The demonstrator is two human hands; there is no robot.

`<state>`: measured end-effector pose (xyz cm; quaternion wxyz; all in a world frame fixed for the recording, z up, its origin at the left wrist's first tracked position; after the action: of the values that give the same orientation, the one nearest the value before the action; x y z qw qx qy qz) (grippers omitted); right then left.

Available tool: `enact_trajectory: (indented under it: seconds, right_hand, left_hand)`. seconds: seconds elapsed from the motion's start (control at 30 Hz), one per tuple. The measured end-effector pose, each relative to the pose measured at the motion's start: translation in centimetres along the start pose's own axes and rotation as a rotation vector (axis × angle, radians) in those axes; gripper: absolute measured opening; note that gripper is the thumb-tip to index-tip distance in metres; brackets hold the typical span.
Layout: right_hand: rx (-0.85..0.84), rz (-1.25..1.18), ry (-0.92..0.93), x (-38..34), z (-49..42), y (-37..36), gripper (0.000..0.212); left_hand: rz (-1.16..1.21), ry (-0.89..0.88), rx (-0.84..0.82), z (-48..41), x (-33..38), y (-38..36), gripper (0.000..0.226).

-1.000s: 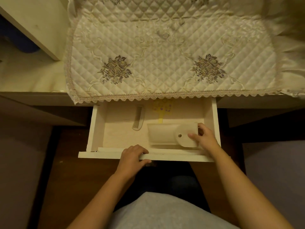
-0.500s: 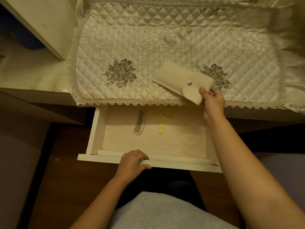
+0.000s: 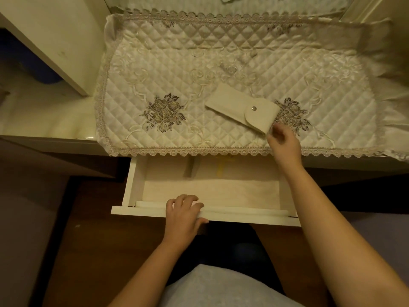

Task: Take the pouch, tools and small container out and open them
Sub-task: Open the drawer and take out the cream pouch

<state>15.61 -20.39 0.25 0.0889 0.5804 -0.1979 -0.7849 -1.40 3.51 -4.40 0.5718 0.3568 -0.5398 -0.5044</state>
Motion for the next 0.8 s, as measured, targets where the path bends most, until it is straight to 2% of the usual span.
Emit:
enact_trajectory:
  seconds: [0.17, 0.33, 0.43, 0.5, 0.63, 0.8]
  right_hand:
    - [-0.068, 0.291, 0.117, -0.5, -0.1, 0.1, 0.036]
    - [-0.061, 0.35, 0.139, -0.5, -0.3, 0.2, 0.037]
    - [-0.055, 0.421, 0.144, -0.1, -0.5, 0.1, 0.038]
    - [-0.058, 0.438, 0.145, 0.1, -0.8, 0.1, 0.037]
    - [-0.077, 0.441, 0.139, 0.4, -1.1, 0.3, 0.036]
    - [-0.054, 0.412, 0.136, 0.4, -0.9, 0.2, 0.034]
  left_hand:
    - [-0.131, -0.032, 0.073, -4.1, -0.2, 1.7, 0.085]
    - [-0.178, -0.008, 0.096, -8.8, -0.9, 3.3, 0.113]
    - [-0.216, 0.037, 0.05, -11.2, -1.4, 3.6, 0.113]
    - [-0.223, 0.033, 0.038, -12.5, -1.5, 3.7, 0.106]
    - [-0.177, 0.038, 0.08, -13.8, -1.7, 3.9, 0.085]
    - [-0.156, 0.042, 0.138, -14.1, -1.9, 4.0, 0.078]
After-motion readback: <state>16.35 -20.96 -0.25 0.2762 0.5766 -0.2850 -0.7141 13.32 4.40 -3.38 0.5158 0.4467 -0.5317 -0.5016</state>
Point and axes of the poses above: each hand's wrist, its own z-axis away from the middle knuckle, its own y-axis out of the back of the hand, x = y × z, the point moved 6 cm from there along -z, towards the middle knuckle, and after that the axes turned 3 degrees about -x, right-handed, at the moved point
